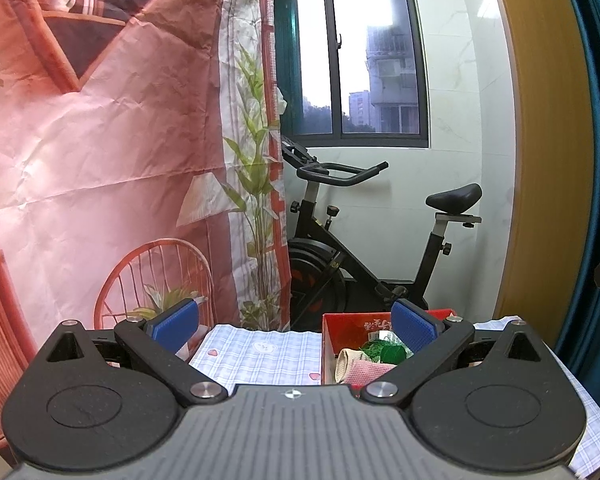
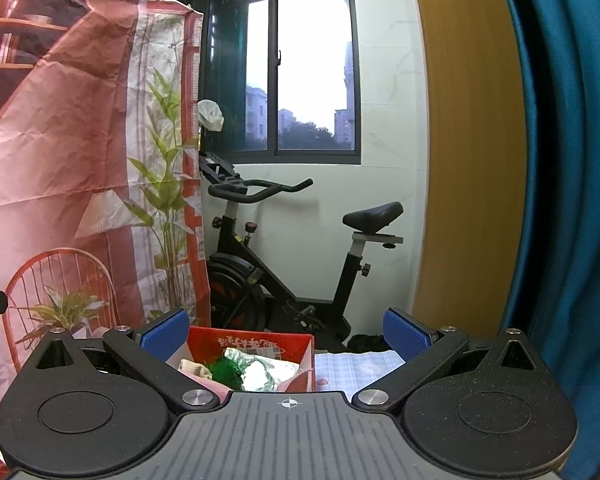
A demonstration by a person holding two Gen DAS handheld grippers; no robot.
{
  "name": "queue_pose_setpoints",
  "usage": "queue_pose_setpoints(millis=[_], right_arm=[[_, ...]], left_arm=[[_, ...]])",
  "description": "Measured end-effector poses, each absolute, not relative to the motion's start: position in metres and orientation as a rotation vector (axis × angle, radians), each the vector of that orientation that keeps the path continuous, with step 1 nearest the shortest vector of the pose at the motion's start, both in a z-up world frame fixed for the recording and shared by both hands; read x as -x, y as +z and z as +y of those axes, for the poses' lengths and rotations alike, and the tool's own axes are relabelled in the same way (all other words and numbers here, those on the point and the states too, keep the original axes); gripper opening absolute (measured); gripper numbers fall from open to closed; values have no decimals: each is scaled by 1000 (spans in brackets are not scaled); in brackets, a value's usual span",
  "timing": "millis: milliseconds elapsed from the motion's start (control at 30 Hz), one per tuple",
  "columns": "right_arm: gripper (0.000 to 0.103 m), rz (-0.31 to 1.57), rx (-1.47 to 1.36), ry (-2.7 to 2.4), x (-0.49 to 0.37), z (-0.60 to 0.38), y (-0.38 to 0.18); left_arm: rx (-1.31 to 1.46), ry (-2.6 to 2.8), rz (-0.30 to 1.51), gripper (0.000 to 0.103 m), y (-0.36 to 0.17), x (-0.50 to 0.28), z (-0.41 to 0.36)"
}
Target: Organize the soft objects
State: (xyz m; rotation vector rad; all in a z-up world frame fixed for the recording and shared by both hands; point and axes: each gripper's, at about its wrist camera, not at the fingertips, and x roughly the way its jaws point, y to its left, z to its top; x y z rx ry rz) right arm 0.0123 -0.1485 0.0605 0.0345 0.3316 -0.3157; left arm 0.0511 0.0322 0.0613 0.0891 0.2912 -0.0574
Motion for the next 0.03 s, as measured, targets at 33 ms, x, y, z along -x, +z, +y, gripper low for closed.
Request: queue_pose_setpoints(millis=[33], right_arm=[[103,332,-35,-316,-12,-148,61]], left_arm=[[-88,-57,292,103,61,-51,33]])
